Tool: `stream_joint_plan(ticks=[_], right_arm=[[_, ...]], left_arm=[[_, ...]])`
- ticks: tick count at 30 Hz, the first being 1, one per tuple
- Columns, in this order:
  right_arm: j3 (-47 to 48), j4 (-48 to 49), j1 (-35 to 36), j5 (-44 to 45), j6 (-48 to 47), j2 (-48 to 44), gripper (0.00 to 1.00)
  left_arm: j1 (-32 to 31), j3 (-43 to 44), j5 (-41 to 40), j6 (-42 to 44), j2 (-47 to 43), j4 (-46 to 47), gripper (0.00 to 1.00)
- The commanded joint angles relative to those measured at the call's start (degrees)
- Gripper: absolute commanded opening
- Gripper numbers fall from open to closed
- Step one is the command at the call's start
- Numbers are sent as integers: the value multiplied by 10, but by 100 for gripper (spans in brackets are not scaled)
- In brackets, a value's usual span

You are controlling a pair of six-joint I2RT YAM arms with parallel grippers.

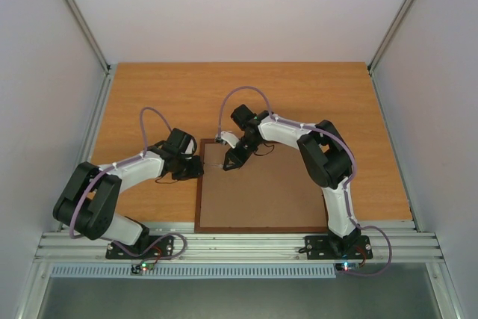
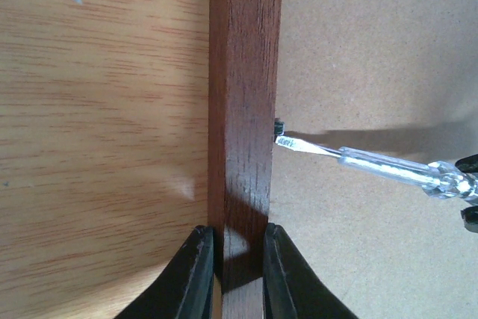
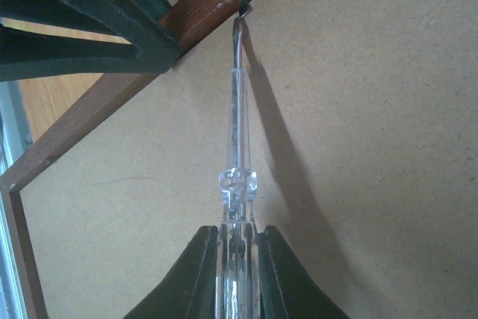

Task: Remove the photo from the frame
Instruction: Release the photo frame item from the photo frame.

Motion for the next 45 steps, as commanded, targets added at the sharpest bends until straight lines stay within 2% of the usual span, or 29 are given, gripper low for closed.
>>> stream_joint_plan(ticks=[1, 37, 41, 45], right_arm=[[8, -13, -10, 19, 14, 14, 1], [84, 25, 12, 33, 60, 37, 1], [107, 18, 25, 37, 64, 30, 1], [132, 11, 42, 48, 68, 24, 1]], left_arm=[[2, -6, 0, 3, 2, 4, 16], [0, -11, 37, 7, 21, 29, 15], [-7, -10, 40, 9, 26, 34, 9], [-17, -8, 35, 12, 26, 32, 9]])
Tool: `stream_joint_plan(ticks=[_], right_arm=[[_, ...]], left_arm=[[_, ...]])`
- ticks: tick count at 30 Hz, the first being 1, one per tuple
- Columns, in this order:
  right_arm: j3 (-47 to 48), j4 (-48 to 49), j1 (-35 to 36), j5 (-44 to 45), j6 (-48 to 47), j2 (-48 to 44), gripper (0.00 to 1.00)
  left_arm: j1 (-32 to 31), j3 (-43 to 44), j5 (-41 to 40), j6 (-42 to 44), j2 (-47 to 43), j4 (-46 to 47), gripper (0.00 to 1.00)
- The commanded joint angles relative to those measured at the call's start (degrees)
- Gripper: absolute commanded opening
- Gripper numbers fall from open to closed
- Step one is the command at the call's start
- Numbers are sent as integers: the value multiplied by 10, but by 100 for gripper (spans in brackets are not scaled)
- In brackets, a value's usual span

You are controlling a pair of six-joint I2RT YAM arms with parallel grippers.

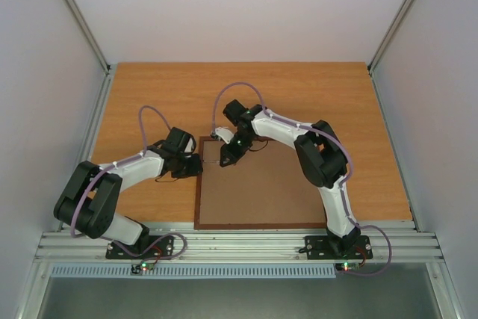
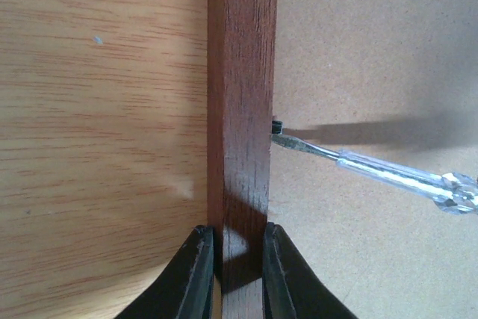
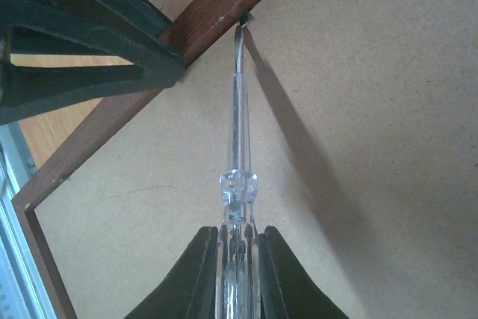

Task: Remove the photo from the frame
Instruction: Release the photo frame item from the photo frame.

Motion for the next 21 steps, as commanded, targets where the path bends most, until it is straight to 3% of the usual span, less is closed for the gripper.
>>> stream_joint_plan(ticks=[1, 21], right_arm=[[59, 72, 26, 14, 13, 1, 1], [214, 22, 78, 61, 36, 20, 1]], left_arm=[[-26, -8, 39, 9, 21, 14, 8], [-55, -13, 20, 9, 12, 14, 7]])
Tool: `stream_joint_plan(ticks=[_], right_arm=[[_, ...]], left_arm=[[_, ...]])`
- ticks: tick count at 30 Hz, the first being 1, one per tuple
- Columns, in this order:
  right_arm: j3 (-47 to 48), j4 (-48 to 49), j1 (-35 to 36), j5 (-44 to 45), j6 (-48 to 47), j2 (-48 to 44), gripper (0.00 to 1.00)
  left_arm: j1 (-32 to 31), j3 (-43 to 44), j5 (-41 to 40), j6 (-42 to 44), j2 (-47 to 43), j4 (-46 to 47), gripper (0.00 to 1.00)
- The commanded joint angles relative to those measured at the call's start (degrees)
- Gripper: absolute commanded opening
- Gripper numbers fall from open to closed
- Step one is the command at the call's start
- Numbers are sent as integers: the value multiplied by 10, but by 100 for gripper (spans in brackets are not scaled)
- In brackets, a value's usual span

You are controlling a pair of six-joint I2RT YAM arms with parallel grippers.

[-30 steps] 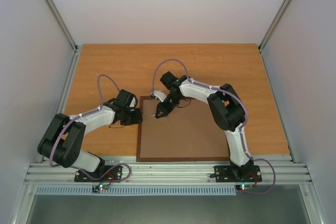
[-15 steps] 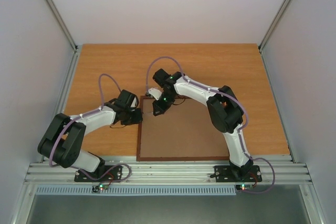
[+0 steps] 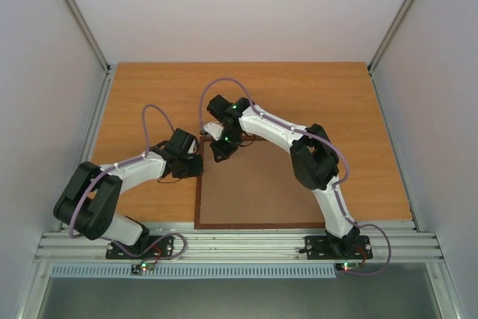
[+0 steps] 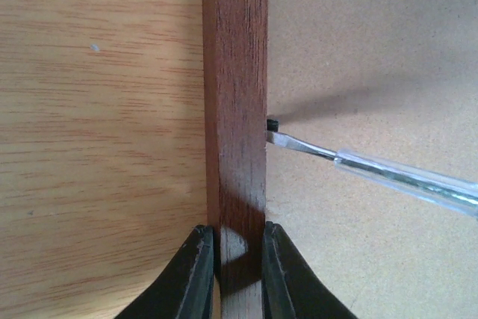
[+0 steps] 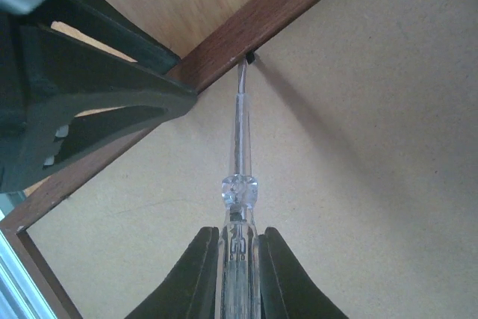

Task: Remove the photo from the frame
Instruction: Release the photo frame item from the photo frame.

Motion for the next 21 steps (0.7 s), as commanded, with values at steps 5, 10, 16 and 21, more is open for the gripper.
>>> stream_joint_plan(ticks=[5, 10, 16, 21], right_arm=[[107, 129, 34, -54, -1, 1, 1], [123, 112, 37, -54, -3, 1, 1], [17, 130, 33, -41, -32, -48, 1], [-118, 191, 19, -59, -56, -122, 1]], left_arm=[[-34, -18, 61, 6, 8, 18, 7], [-34, -23, 51, 2, -13, 11, 6], [-32, -25, 29, -5, -30, 0, 7], [-21, -36, 45, -8, -35, 11, 7]])
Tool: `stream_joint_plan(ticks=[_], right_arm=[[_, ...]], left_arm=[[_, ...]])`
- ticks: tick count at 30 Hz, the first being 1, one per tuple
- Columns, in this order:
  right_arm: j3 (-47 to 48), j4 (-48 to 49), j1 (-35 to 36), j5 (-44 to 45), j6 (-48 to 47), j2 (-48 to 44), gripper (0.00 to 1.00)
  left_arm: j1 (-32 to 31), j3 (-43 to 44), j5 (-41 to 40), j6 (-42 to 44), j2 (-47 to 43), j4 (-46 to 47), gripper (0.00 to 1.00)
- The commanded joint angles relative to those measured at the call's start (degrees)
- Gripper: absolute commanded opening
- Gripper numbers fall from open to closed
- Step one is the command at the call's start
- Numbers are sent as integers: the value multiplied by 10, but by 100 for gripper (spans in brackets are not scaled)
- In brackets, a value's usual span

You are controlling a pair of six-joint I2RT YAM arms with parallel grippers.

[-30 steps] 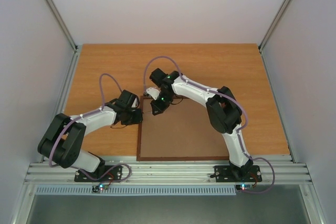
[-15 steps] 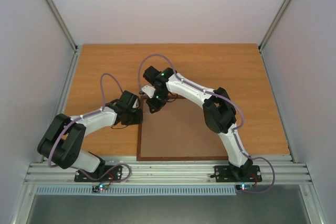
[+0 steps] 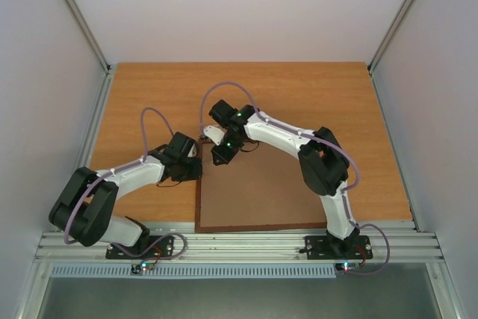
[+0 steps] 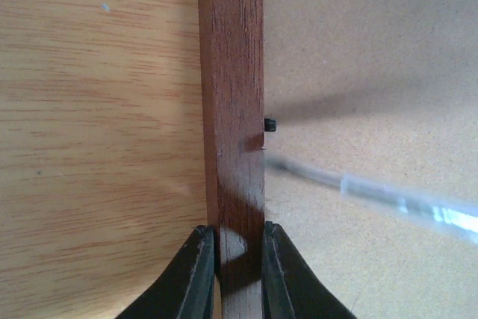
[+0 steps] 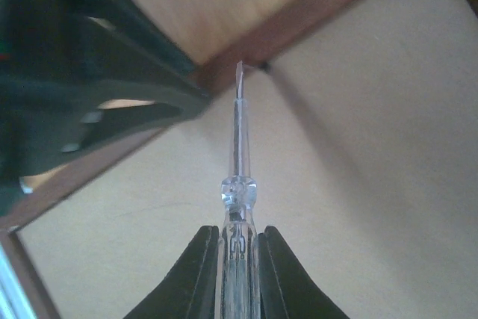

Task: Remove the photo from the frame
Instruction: Release the photo frame item from the photo frame.

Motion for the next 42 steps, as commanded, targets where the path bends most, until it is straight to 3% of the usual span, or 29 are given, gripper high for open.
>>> stream_joint_plan(ticks=[1, 12, 17, 42], right_arm=[[-80, 152, -1, -80, -44, -94, 1], [-223, 236, -37, -109, -74, -140, 1], [-254, 268, -56, -109, -71, -125, 1], [-266, 288, -80, -111, -65, -90, 1]], left_arm=[[-4, -20, 68, 3, -9, 22, 7], [41, -41, 102, -2, -48, 32, 24], [48, -37, 101, 0, -40, 29, 25], [50, -23, 101, 12, 11, 21, 12]])
